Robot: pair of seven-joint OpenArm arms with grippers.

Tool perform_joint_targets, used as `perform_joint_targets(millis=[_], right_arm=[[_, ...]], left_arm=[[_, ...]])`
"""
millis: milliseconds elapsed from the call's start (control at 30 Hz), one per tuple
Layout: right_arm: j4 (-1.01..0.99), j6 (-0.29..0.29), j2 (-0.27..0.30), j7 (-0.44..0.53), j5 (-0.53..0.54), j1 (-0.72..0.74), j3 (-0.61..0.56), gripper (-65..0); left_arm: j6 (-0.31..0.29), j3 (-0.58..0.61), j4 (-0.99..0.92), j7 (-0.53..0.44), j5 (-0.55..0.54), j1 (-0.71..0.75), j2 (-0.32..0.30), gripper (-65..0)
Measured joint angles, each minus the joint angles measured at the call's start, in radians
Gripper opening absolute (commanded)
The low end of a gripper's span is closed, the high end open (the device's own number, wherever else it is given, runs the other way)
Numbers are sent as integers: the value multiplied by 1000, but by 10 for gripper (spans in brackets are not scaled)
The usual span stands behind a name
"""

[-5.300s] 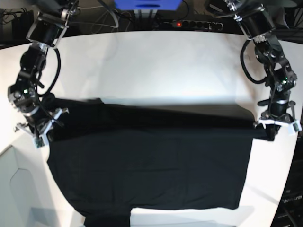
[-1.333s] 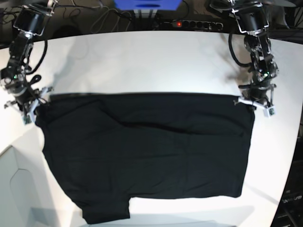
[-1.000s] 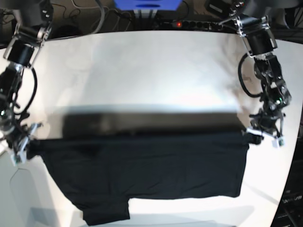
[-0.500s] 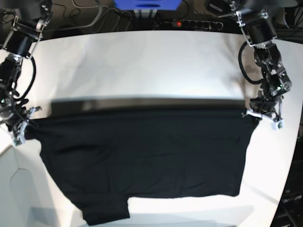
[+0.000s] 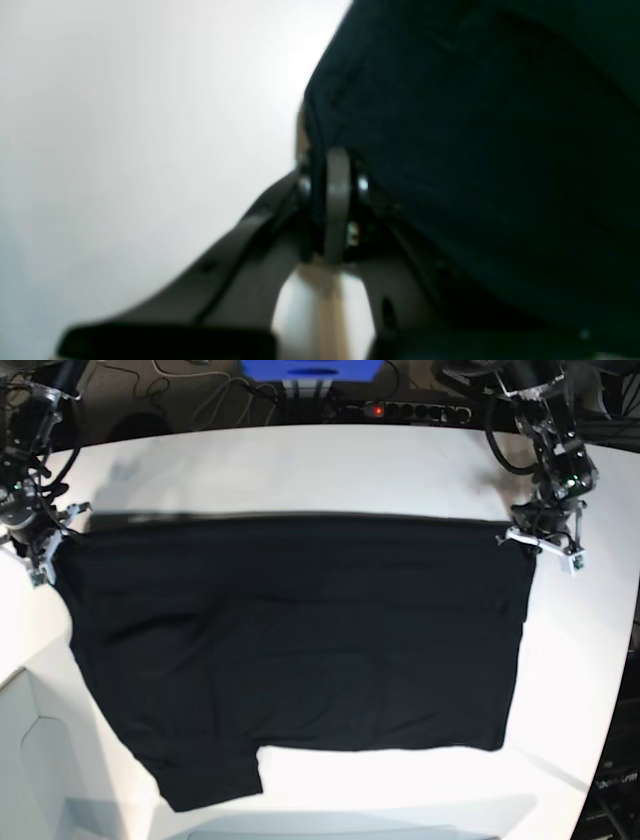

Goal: Fold the T-shirt properly
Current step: 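Drag the shirt back toward the robot with both grippers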

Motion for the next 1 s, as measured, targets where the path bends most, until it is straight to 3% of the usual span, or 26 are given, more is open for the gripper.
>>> perform_joint_targets(millis=[167, 633, 900, 1000], right_arm=[[19, 0, -72, -9, 1, -52, 115, -650], [19, 0, -77, 47, -6, -212, 120, -650], [19, 0, -77, 48, -7, -242, 119, -649], [19, 0, -77, 44, -7, -244, 119, -549]], left_arm=[[-3, 0, 65, 3, -1, 93, 1, -650], [-2, -6, 102, -56, -7, 249, 52, -650], [-2, -7, 103, -64, -9, 265, 60, -649], [-6, -26, 105, -61, -19, 281, 63, -646]])
